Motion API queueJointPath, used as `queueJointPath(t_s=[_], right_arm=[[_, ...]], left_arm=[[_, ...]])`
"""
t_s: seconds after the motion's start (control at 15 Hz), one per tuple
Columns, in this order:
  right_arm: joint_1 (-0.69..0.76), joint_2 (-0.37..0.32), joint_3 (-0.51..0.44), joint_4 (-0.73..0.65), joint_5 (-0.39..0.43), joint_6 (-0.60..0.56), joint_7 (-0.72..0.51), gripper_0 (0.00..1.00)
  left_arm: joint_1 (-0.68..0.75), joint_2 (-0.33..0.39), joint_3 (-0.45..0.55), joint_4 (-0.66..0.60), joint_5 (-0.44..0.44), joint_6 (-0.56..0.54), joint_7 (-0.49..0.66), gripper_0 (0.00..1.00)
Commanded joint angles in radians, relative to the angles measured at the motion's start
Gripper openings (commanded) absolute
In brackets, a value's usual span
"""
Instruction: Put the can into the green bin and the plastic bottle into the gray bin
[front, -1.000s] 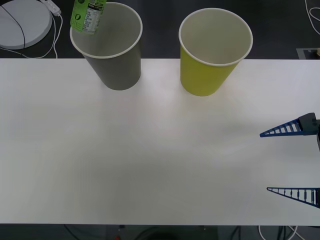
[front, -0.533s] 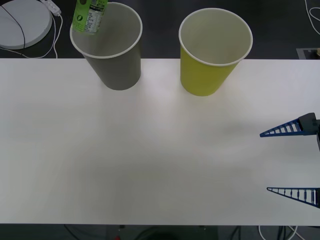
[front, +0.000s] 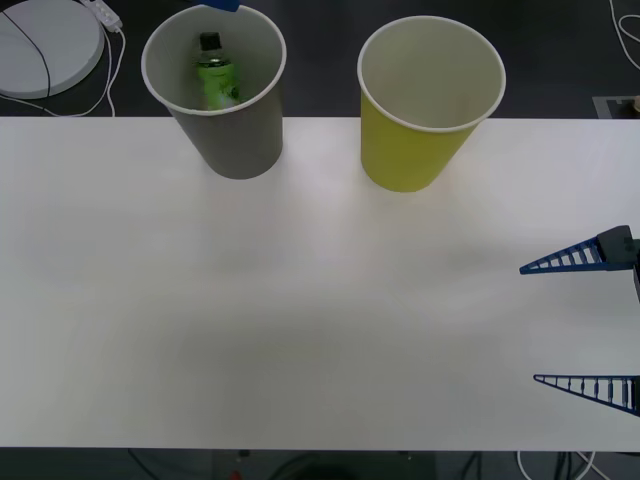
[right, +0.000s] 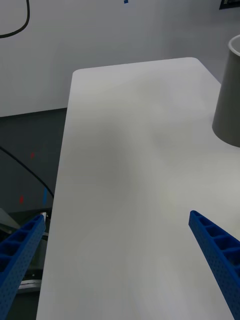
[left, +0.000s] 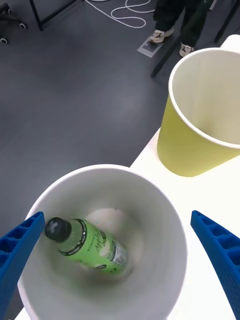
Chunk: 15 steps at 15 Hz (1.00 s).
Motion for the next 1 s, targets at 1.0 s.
queueJointPath(t_s=[1.0], right_arm=[[0.0,0.0,0.0,0.0,0.0,0.0,0.0,1.0]], left_arm=[[0.112,0.229,-0.067,-0.19,0.187,0.0,-0.026,1.0]])
